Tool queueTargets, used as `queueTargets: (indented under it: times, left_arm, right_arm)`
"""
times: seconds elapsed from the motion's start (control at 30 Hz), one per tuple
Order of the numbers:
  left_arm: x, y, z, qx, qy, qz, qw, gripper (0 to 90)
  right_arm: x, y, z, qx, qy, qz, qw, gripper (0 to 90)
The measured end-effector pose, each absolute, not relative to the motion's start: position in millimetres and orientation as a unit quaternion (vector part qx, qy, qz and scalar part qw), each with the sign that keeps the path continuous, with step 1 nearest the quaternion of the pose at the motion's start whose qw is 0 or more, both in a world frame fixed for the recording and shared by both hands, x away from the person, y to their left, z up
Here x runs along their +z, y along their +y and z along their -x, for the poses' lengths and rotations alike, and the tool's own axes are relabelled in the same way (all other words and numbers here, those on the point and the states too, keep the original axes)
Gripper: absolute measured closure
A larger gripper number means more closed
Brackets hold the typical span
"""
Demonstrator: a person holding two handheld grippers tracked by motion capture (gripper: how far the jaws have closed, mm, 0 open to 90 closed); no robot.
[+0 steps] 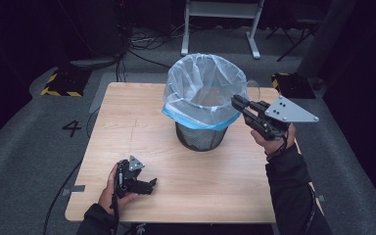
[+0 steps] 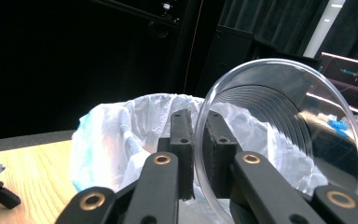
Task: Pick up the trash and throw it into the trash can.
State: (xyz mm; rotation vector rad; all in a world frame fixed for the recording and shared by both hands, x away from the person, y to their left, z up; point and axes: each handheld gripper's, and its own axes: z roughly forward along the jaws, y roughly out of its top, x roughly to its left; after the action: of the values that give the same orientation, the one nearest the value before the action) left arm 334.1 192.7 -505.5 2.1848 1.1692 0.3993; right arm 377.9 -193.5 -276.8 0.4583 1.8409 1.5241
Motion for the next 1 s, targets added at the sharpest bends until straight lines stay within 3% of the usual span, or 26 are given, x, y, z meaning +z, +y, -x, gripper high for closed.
queueTargets:
  times: [0.77, 0.9, 1.0]
  left_arm:
    - [-506, 193, -334, 0.152, 0.442, -0.828, 0.310, 0.1]
    - [-506, 193, -334, 0.151, 0.443, -0.827, 0.311, 0.1]
    - [-505, 193, -334, 0.152, 0.442, -0.828, 0.310, 0.1]
  right_arm:
    - [-291, -170, -396, 0.565, 0.728, -0.197, 0.334, 76.7]
    - [-292, -169, -397, 0.567, 0.722, -0.204, 0.339, 70.4]
    - [-292, -170, -397, 0.565, 0.719, -0.213, 0.345, 60.4]
